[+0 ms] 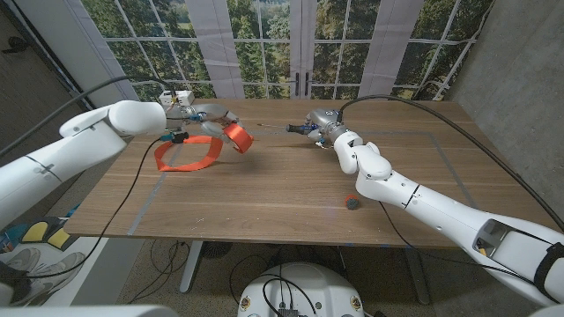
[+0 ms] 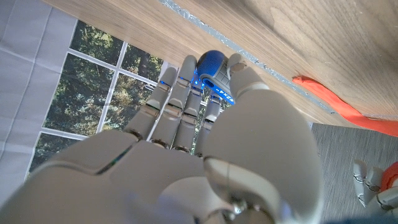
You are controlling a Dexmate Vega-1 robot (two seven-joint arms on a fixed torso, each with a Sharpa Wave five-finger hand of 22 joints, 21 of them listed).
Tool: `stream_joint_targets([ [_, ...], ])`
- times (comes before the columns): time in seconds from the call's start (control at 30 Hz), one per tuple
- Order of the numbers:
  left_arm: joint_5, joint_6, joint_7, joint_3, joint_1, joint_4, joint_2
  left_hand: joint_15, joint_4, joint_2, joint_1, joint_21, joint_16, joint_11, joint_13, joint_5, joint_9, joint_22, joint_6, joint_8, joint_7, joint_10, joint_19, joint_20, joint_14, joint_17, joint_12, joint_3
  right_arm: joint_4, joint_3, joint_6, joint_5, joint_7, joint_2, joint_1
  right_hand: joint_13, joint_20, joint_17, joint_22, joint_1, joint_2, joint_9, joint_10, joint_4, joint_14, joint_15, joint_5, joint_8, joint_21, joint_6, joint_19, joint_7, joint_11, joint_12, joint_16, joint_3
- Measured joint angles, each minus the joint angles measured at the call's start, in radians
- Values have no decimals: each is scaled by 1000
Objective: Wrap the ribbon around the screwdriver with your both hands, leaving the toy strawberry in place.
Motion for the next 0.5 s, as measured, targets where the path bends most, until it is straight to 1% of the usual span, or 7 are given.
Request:
stream_joint_targets([
  [0.07,-21,-4,7,-7,1,7,2,0,0,0,0,0,0,0,0,0,0,0,0,0,0,0,5,5,0,2,0,0,-5,3,1,1,-6,-3,-4,0,0,0,0,0,0,0,0,0,0,0,0,0,0,0,0,0,0,0,0,0],
  [0.23,-74,-18,16,-19,-4,36,3,0,-3,0,0,0,3,0,0,-2,0,0,0,0,0,0,4,5,0,6,1,3,-22,9,6,2,-24,-12,-14,0,0,0,0,0,0,0,0,0,0,0,3,0,0,0,0,0,0,0,-2,0],
  [0.27,-91,-24,16,-21,-11,46,1,-2,-3,0,0,0,6,0,0,-2,0,0,0,0,0,0,5,5,2,7,1,3,-29,11,9,1,-32,-15,-18,0,0,0,0,0,0,0,0,0,0,0,3,0,2,0,0,0,0,0,-7,0],
  [0.43,-94,-24,16,-19,-43,82,-11,-3,-3,0,0,0,7,0,0,-2,0,0,0,1,0,0,5,5,8,13,2,3,-30,12,14,-15,-53,-15,-18,0,0,5,0,0,0,0,0,0,0,0,3,0,4,0,0,0,0,0,-7,0],
  [0.47,-140,-41,7,-18,-45,85,-12,0,-6,0,0,0,7,0,0,-2,0,0,0,2,0,0,4,4,11,14,2,6,-56,19,15,-17,-55,-28,-34,0,0,4,0,0,0,1,0,0,0,0,3,0,4,0,0,0,0,0,-8,0],
  [0.5,-149,-45,3,-15,-54,95,-16,0,-7,0,0,0,7,0,0,-2,0,0,0,2,0,0,4,4,11,14,2,7,-62,20,17,-23,-61,-31,-38,0,0,3,0,0,0,1,0,0,0,0,3,0,4,0,0,0,0,0,-11,0],
])
